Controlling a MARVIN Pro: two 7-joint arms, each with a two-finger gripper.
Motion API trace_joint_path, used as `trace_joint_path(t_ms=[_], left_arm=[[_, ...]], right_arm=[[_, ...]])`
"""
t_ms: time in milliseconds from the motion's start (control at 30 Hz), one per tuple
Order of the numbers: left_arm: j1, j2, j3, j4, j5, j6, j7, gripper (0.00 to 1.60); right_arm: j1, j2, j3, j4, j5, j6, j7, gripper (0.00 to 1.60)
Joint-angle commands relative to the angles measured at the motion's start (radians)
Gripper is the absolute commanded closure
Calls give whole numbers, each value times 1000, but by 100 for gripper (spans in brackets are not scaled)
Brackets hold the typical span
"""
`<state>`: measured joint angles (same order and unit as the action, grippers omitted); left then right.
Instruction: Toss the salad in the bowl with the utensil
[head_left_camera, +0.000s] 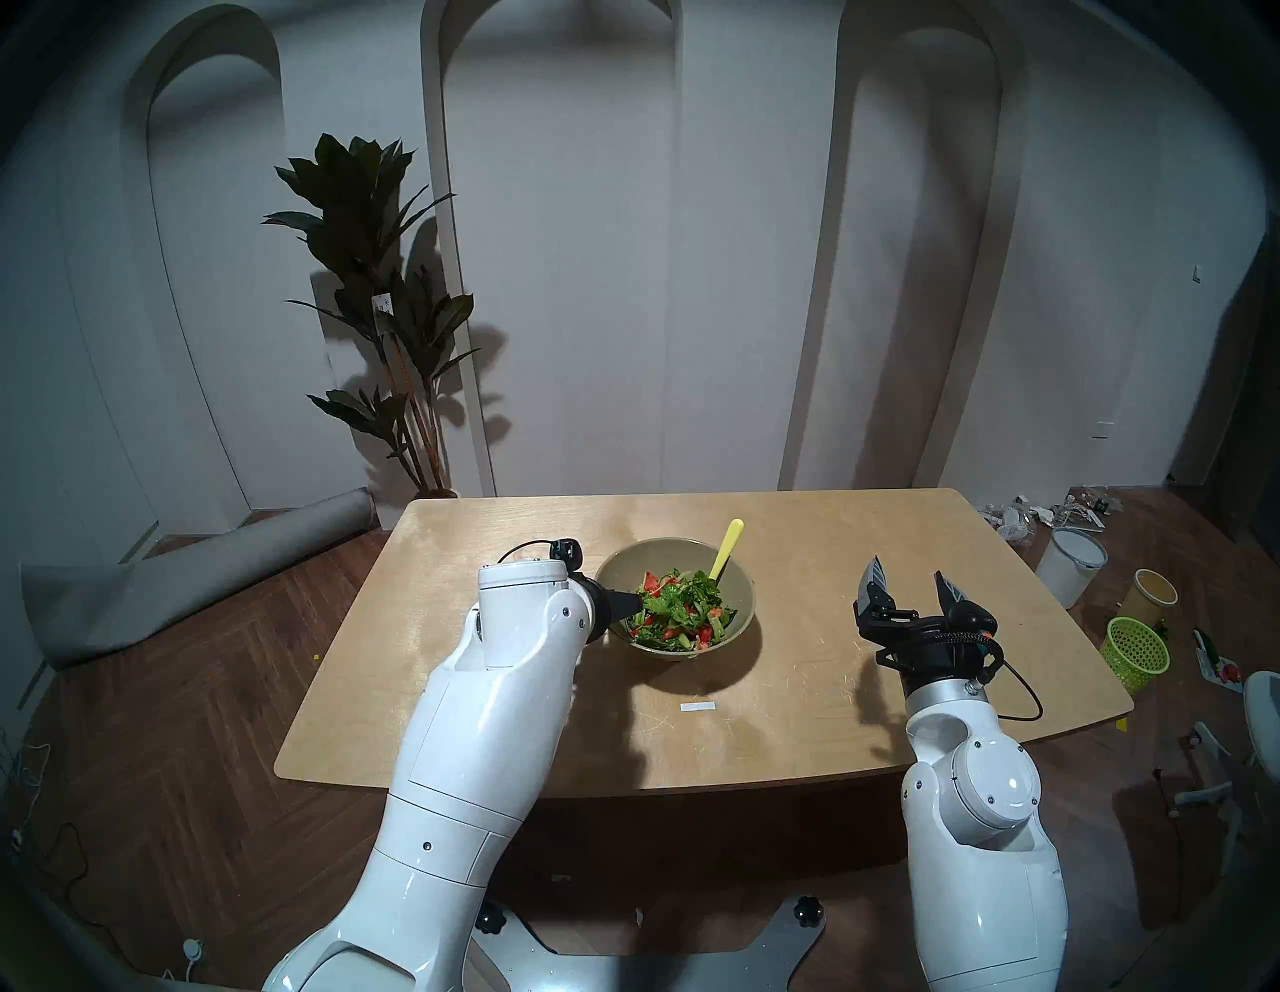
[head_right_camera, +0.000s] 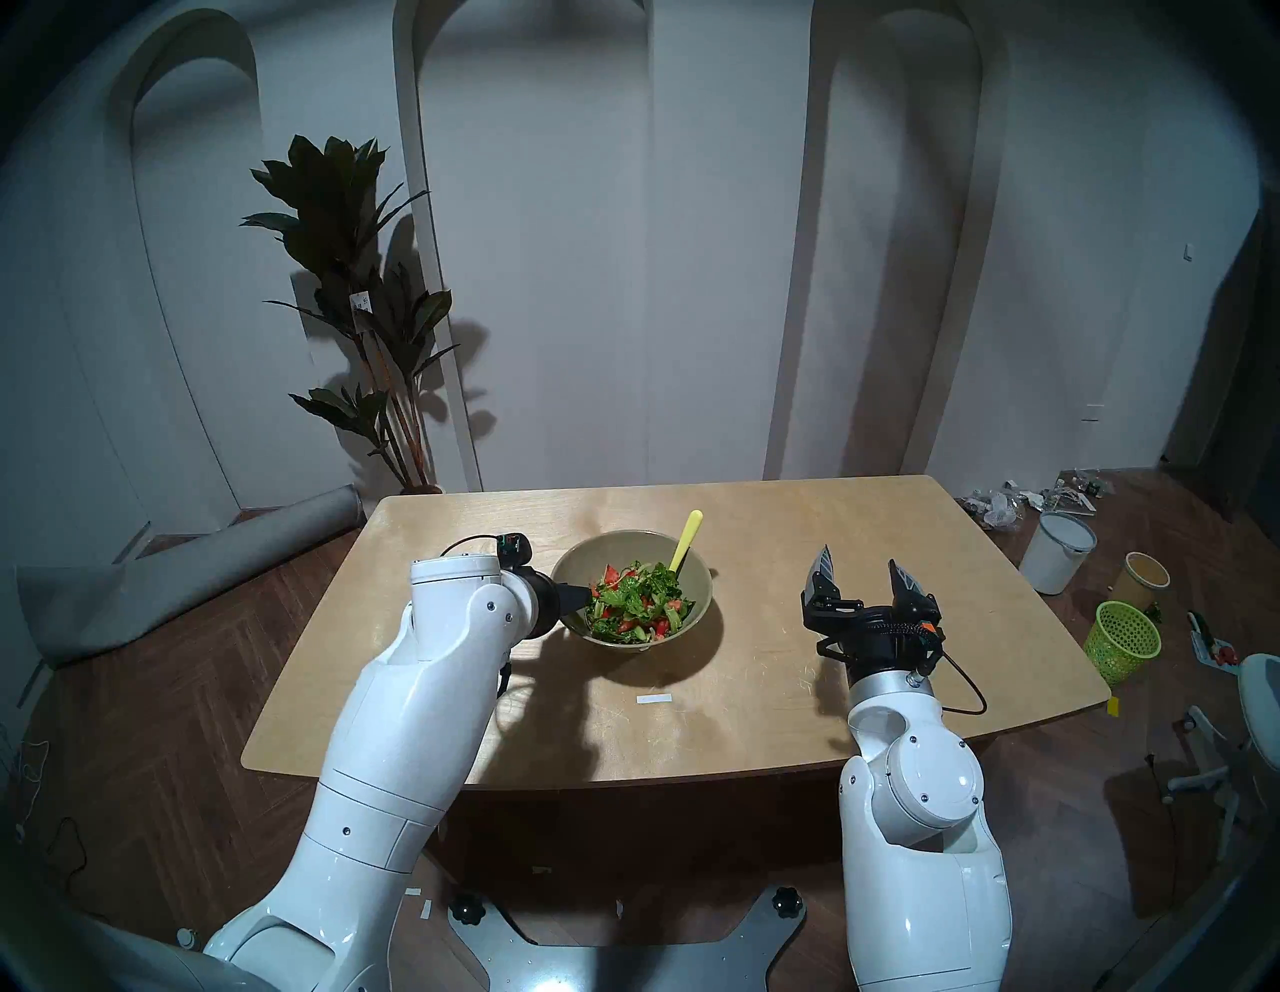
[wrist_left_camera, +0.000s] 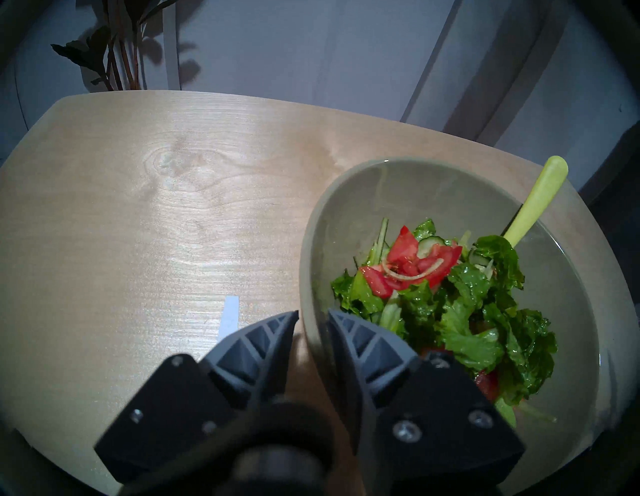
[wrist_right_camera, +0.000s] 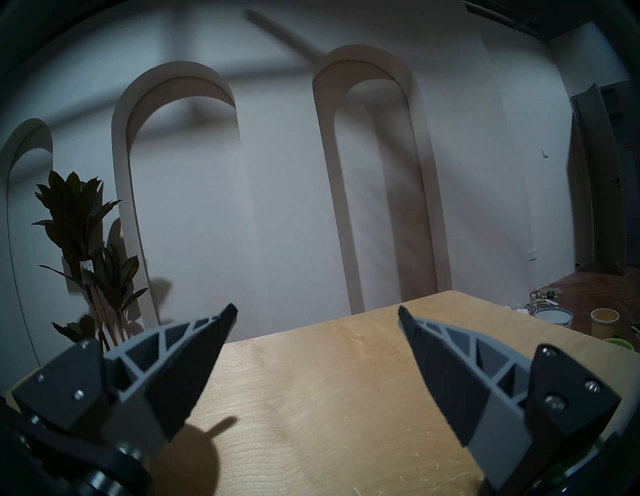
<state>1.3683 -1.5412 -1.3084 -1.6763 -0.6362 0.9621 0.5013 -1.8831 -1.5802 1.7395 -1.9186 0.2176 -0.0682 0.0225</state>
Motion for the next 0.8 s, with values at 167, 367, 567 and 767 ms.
trace_joint_path(t_ms=[167, 367, 567, 767], left_arm=[[-44, 71, 47, -12, -150, -2, 109, 160], [-60, 102, 73, -13, -240, -2, 172, 160], [-66, 110, 80, -12, -270, -2, 193, 160], [-67, 112, 82, -12, -280, -2, 200, 160]], right_arm=[[15, -1, 6, -19, 5, -10, -2, 0], [35, 5, 6, 1, 11, -12, 6, 0], [134, 11, 8, 66, 80, 32, 26, 0], [182, 50, -15, 73, 159, 101, 37, 0]])
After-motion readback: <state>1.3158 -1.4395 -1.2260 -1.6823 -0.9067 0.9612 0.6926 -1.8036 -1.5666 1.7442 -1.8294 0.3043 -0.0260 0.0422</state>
